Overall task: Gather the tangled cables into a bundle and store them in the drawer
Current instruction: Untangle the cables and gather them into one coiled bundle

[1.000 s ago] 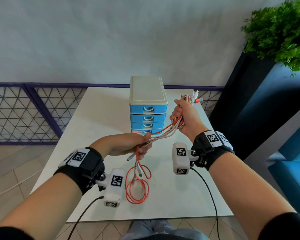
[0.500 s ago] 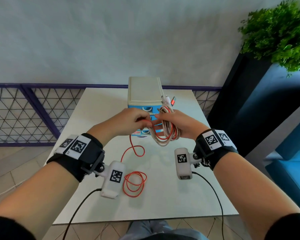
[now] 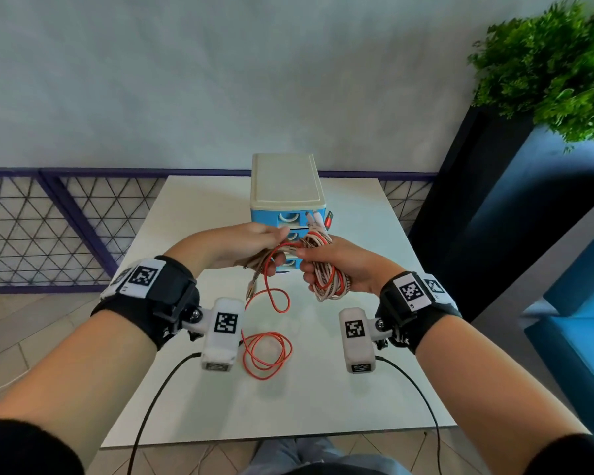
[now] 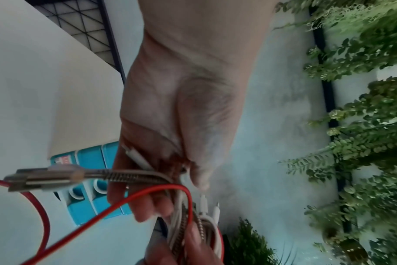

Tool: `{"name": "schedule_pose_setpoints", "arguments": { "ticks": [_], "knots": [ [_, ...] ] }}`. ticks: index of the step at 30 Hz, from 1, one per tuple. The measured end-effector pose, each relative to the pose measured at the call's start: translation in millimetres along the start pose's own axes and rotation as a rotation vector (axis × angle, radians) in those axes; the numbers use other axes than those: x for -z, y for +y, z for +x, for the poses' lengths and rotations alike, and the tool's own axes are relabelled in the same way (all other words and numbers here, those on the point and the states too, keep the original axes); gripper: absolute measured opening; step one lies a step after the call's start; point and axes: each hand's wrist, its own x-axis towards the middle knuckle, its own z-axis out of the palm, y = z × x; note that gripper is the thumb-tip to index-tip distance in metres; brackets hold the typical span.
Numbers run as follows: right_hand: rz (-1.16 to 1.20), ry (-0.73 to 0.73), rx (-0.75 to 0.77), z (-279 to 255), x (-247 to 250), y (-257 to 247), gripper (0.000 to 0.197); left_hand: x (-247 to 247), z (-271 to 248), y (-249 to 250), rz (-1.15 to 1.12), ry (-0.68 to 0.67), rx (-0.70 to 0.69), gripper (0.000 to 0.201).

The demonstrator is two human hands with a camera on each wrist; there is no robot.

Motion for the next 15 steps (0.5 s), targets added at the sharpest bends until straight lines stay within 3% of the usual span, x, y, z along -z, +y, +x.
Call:
{"name": "schedule_pose_setpoints", "arguments": {
  "ticks": [5, 10, 15],
  "knots": [
    [-0.053, 0.095, 0.032, 3, -2, 0, 0.012, -1, -1, 0, -0.081, 0.09, 0.072, 0.051],
    [-0.053, 0.195, 0.078, 6, -2, 3, 0.014, -2, 0, -5, -0.376, 0.182, 0.095, 0.035],
    [-0.045, 0.354, 0.137, 15, -3, 11, 0.032, -13, -2, -5, -0.45, 0.309, -0.024, 0.025]
  ]
}}
